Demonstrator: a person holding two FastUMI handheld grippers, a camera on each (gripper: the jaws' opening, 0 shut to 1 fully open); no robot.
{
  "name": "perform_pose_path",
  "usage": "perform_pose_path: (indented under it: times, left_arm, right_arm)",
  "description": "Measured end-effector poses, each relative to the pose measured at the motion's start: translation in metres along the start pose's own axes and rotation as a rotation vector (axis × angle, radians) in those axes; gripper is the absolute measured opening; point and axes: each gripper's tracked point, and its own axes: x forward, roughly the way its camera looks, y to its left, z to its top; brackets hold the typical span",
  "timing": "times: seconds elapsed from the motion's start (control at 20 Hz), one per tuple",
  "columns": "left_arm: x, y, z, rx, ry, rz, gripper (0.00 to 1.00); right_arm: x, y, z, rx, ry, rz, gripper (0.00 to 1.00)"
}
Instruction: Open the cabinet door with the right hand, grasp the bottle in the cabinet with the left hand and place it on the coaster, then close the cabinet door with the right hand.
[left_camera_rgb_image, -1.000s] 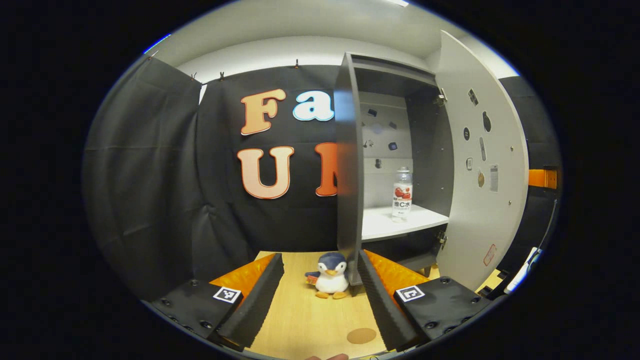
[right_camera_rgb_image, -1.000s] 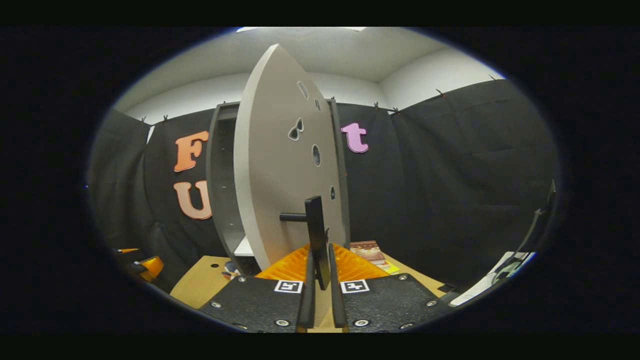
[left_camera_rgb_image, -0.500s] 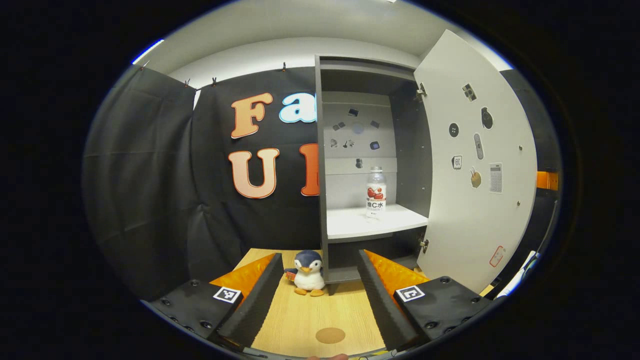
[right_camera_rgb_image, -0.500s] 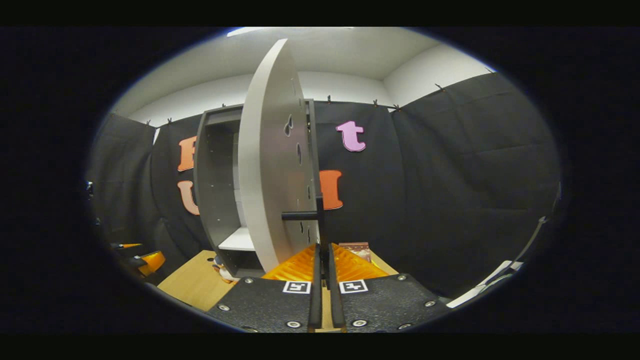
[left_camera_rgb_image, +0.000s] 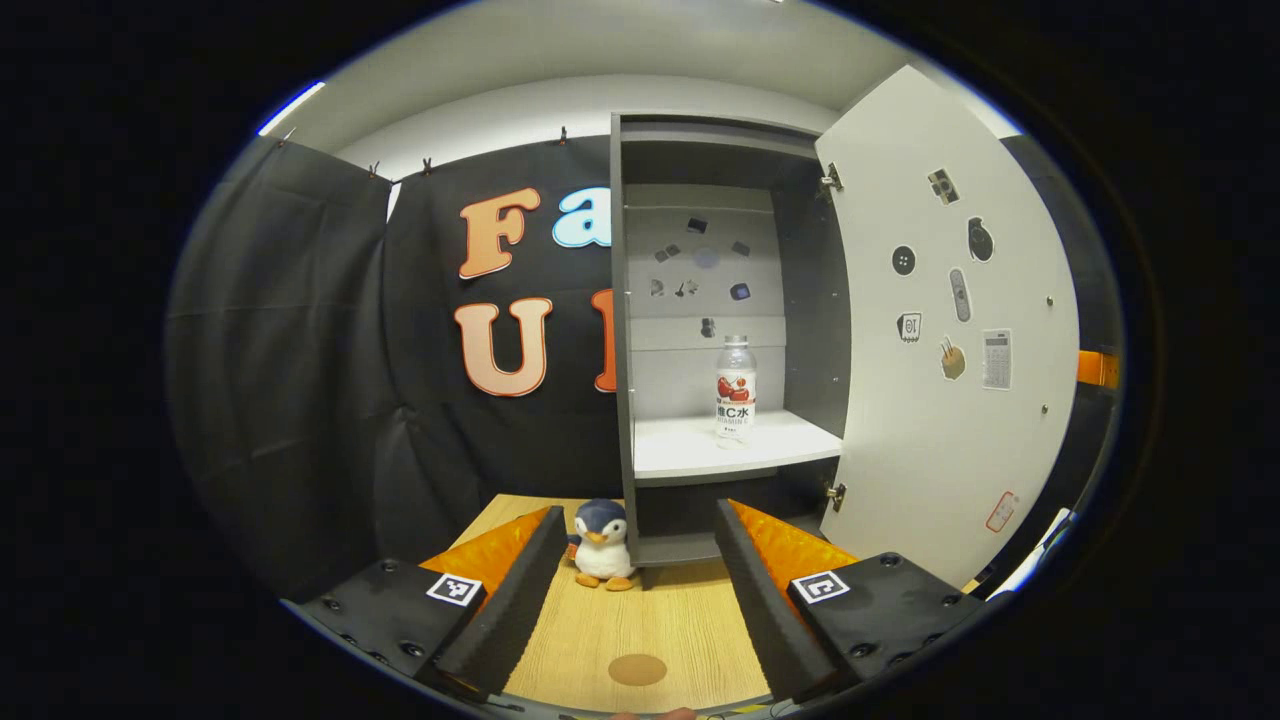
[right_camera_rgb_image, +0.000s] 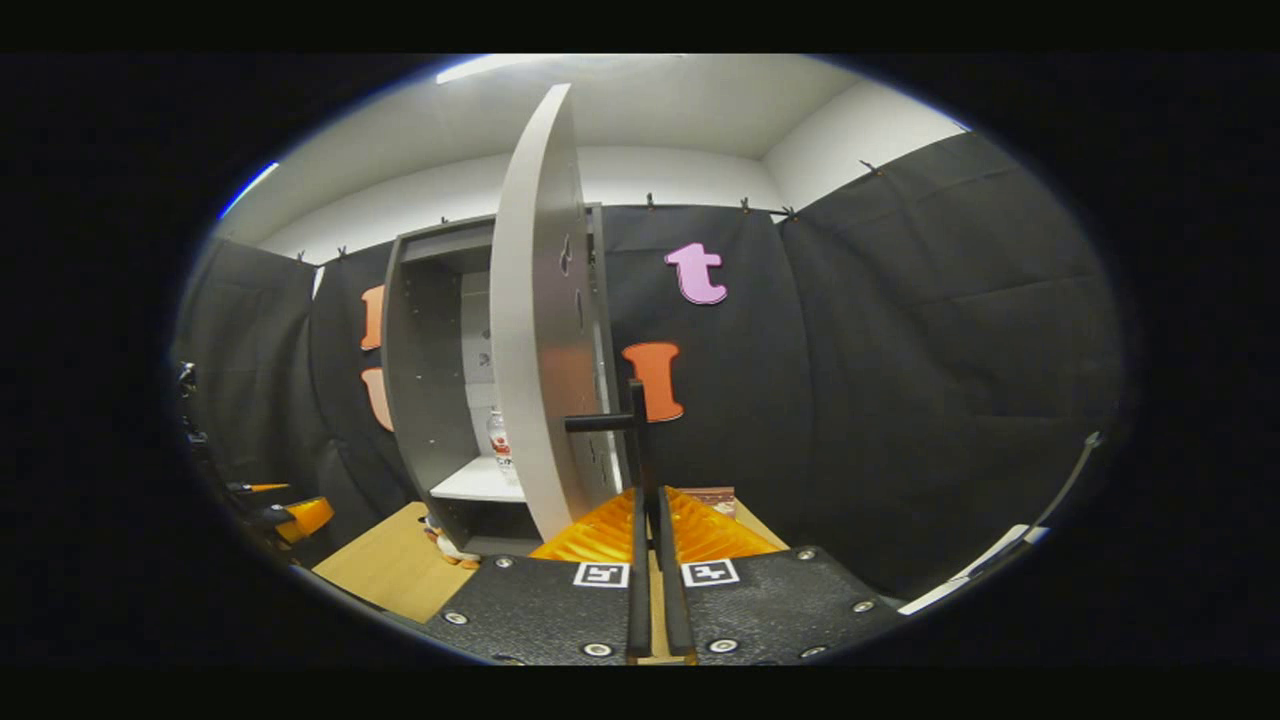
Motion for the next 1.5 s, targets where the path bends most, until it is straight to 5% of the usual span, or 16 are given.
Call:
perform_pose_path:
  times: [0.75, 0.8, 0.85, 0.9, 0.95, 1.0, 1.3, 1.5]
  left_arm:
    - [0.166, -0.08, 0.019, 0.003, -0.061, -0.145, 0.94]
    - [0.182, -0.084, 0.02, 0.014, -0.069, -0.15, 0.94]
    - [0.196, -0.091, 0.018, 0.018, -0.067, -0.164, 0.94]
    - [0.211, -0.097, 0.016, 0.015, -0.063, -0.18, 0.99]
    - [0.226, -0.101, 0.015, 0.011, -0.063, -0.184, 0.96]
    - [0.24, -0.105, 0.017, 0.006, -0.066, -0.193, 0.94]
    - [0.304, -0.131, 0.022, 0.01, -0.093, -0.263, 0.97]
    - [0.339, -0.141, 0.017, -0.012, -0.072, -0.285, 0.97]
  right_arm:
    - [-0.016, 0.018, 0.009, -0.009, -0.052, -0.02, 0.0]
    - [-0.015, 0.024, 0.012, -0.005, -0.065, -0.005, 0.15]
    - [-0.013, 0.027, 0.012, -0.008, -0.074, 0.006, 0.0]
    - [-0.011, 0.031, 0.013, -0.012, -0.081, 0.02, 0.0]
    - [-0.009, 0.035, 0.012, -0.006, -0.077, 0.035, 0.17]
    - [-0.008, 0.043, 0.009, 0.01, -0.066, 0.052, 0.12]
    - [-0.01, 0.062, -0.02, 0.069, 0.056, 0.057, 0.72]
    - [-0.005, 0.066, -0.029, 0.091, 0.1, 0.048, 0.8]
